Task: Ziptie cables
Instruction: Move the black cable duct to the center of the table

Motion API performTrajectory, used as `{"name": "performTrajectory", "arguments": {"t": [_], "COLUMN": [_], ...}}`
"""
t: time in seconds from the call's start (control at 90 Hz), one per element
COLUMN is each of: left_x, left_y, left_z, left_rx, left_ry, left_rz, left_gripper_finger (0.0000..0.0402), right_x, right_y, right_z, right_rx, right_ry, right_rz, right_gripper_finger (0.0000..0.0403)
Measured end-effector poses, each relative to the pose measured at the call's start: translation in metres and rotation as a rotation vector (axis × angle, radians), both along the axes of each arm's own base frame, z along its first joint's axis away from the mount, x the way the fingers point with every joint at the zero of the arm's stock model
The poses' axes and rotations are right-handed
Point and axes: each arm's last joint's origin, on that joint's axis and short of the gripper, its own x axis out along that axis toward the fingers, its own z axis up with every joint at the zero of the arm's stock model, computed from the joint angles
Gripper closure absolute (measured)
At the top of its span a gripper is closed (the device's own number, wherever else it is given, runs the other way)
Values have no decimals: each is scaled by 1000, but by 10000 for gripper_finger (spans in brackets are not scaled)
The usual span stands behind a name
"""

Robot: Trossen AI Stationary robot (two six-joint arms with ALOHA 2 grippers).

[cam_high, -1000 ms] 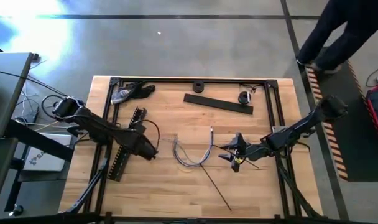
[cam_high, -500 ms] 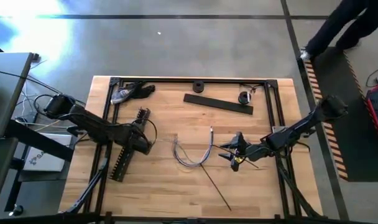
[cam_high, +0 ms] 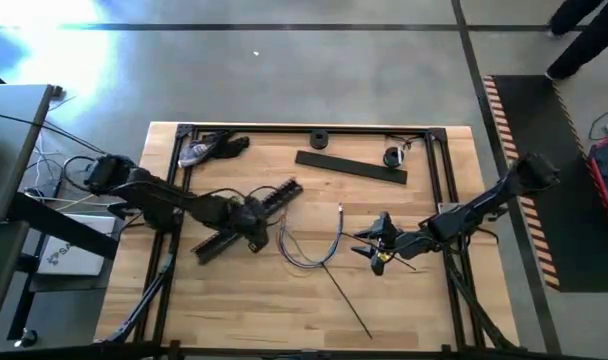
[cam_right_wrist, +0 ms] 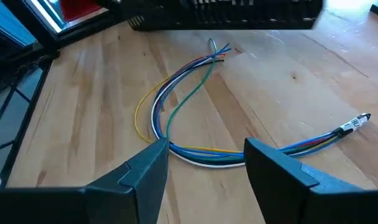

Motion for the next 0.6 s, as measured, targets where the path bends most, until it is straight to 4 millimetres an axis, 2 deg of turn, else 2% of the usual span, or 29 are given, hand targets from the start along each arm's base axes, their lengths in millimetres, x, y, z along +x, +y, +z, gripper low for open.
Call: {"name": "performTrajectory", "arguments": {"t": [0.178,0.311,0.467,0.6], "left_x": [51,84,108,119], "left_y": [14,31,49,45], "left_z": [2,-1,-18,-24], "left_rx": [146,184,143,139], "left_ry": [91,169,271,323], "left_rz": [-238,-280,-227,-204], "left_gripper_finger": [401,401,401,401], "right_x": [0,0,0,0], "right_y": [0,0,0,1], "right_z": [0,0,0,0], "right_rx": [20,38,55,56], "right_ry": [-2,-4,-2,-2], "right_rz": [-10,-20,-17,-14], "right_gripper_finger": [208,208,208,208]}}
